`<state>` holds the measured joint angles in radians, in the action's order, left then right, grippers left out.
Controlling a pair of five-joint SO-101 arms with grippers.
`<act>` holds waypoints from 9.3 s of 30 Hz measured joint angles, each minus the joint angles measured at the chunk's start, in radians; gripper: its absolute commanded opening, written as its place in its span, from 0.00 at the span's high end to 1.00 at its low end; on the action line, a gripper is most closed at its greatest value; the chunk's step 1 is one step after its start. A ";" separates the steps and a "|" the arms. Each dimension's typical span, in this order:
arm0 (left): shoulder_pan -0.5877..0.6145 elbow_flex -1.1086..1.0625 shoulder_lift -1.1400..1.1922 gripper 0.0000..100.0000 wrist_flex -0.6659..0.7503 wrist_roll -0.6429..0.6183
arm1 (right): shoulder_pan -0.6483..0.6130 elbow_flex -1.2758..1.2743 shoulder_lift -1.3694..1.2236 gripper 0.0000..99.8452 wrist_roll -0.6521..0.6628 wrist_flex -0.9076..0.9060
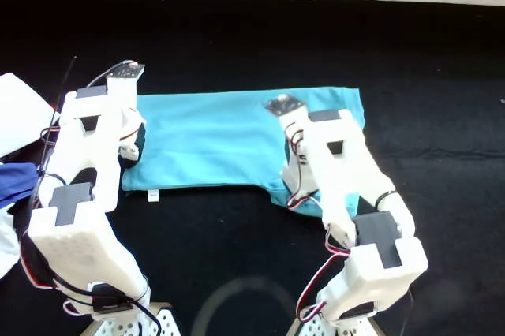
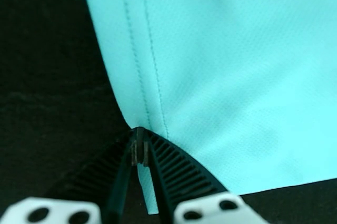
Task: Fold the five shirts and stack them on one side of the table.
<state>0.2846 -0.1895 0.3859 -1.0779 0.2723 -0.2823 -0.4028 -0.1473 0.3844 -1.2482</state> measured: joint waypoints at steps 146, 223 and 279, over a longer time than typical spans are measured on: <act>-0.028 -0.356 -0.270 0.99 0.242 0.003 | 0.233 0.091 -0.002 0.99 0.002 0.035; 0.008 -0.365 -0.427 0.99 0.203 -0.273 | 0.391 -0.002 0.101 0.99 0.129 0.064; 0.009 -0.764 -0.612 0.99 0.542 -0.272 | -0.051 -0.063 0.011 0.83 0.249 -0.025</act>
<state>0.2938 -0.9536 -0.2263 -0.5363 0.0008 -0.3330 -0.4657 -0.1366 0.6329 -1.2727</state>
